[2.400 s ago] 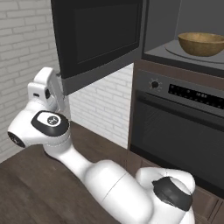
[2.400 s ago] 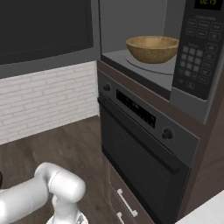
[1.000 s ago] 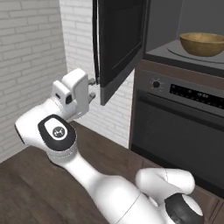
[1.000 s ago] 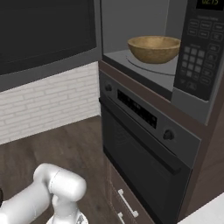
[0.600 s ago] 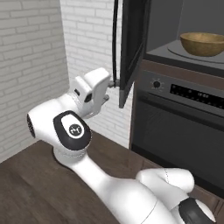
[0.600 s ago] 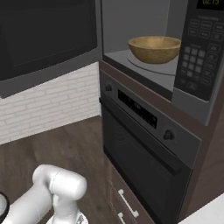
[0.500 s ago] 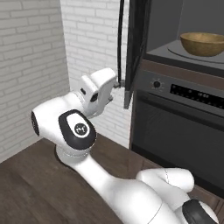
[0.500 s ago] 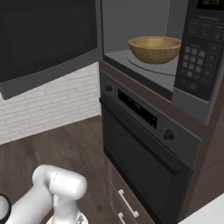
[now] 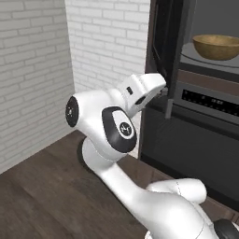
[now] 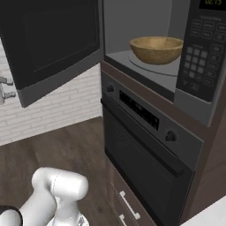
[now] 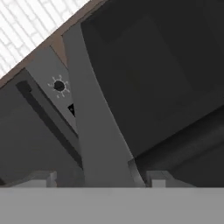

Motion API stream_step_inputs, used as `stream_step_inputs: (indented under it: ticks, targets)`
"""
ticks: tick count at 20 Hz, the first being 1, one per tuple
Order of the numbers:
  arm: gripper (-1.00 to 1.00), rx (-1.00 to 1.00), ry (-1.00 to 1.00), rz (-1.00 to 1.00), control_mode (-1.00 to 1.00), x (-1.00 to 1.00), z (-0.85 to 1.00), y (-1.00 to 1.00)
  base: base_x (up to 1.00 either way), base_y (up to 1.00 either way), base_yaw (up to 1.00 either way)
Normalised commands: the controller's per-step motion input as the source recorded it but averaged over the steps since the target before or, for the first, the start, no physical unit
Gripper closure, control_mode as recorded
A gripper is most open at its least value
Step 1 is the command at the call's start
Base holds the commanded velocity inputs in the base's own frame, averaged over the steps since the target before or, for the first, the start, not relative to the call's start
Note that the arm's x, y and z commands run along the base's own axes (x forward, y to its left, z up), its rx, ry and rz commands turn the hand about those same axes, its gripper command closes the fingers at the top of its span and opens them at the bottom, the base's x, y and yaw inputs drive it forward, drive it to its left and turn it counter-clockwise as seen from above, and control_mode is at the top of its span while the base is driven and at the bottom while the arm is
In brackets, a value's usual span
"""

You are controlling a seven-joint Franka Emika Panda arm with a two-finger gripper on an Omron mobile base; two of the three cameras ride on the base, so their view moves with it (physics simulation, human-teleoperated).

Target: Pick the lemon wedge from the sink and place it in the bowl. Then pick the bowl and place it in the microwave. Then close the microwave door and press the start button.

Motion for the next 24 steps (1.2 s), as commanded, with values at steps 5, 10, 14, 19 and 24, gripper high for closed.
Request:
stream_step_inputs:
  ticks: [5, 10, 14, 19, 24]
  targets:
    - [-1.00, 0.19, 0.00, 0.00, -1.00, 0.61, 0.07, -1.00, 0.00, 0.00, 0.00]
    - [-1.00, 0.18, -0.05, 0.00, -1.00, 0.64, 0.08, -1.00, 0.00, 0.00, 0.00]
    - [-1.00, 0.14, -0.19, 0.00, -1.00, 0.59, 0.28, -0.98, 0.00, 0.00, 0.00]
    - [-1.00, 0.12, -0.29, 0.00, -1.00, 0.58, 0.18, -0.96, 0.00, 0.00, 0.00]
    - [-1.00, 0.10, -0.31, 0.00, -1.00, 0.86, 0.07, -0.87, 0.00, 0.00, 0.00]
